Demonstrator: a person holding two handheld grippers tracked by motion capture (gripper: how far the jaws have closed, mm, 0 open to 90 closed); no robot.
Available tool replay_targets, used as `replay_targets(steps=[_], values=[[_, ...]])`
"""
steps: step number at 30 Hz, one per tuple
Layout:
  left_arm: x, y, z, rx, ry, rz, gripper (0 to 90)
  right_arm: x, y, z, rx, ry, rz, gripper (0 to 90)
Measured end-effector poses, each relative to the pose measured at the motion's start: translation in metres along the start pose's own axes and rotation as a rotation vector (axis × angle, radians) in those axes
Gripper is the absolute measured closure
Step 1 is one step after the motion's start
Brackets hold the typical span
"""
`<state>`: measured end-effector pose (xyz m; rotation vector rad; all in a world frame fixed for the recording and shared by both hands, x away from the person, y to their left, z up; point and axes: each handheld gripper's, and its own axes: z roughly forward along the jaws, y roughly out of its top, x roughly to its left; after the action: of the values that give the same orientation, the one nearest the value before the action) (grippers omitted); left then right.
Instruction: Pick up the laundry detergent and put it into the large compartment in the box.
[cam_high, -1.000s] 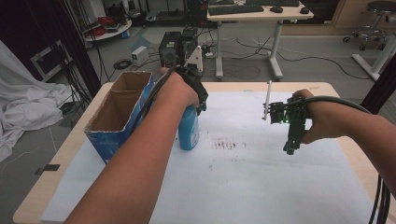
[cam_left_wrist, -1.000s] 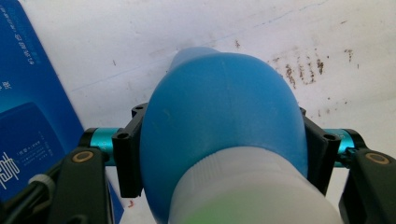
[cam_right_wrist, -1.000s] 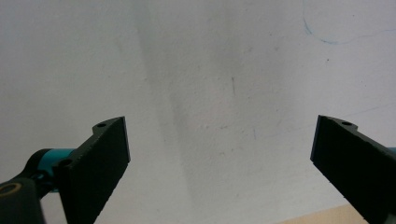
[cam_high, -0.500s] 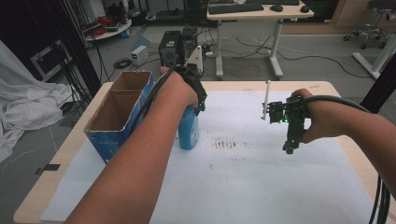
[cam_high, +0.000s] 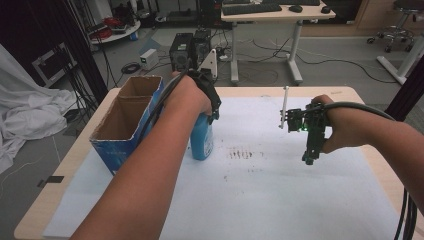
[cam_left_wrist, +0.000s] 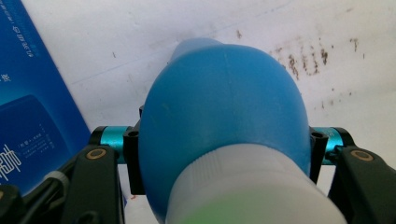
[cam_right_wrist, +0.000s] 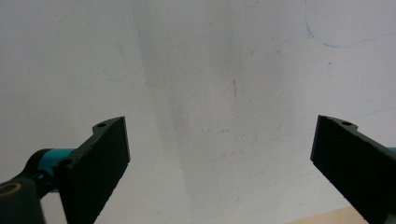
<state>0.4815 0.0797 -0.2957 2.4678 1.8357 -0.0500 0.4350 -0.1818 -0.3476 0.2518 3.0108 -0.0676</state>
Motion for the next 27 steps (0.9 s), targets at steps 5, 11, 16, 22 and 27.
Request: replay_targets(steps=[5, 11, 16, 22, 27], values=[[0.001, -0.003, -0.009, 0.006, -0.009, 0.012, 38.7, 0.000, 0.001, 0.000, 0.001, -0.002, -0.008, 3.6], [0.004, -0.009, -0.034, 0.026, 0.004, 0.024, 38.8, 0.002, 0.000, -0.002, -0.011, 0.001, 0.006, 3.6], [0.009, -0.016, -0.060, 0.031, 0.004, 0.045, 38.8, 0.002, -0.001, -0.004, -0.009, -0.005, 0.000, 3.6], [0.012, -0.025, -0.093, 0.027, 0.023, 0.073, 38.7, 0.003, -0.001, -0.005, -0.010, -0.006, -0.004, 3.6], [0.016, -0.030, -0.117, 0.014, 0.012, 0.092, 38.7, 0.003, 0.000, -0.005, -0.011, -0.006, -0.002, 3.6]])
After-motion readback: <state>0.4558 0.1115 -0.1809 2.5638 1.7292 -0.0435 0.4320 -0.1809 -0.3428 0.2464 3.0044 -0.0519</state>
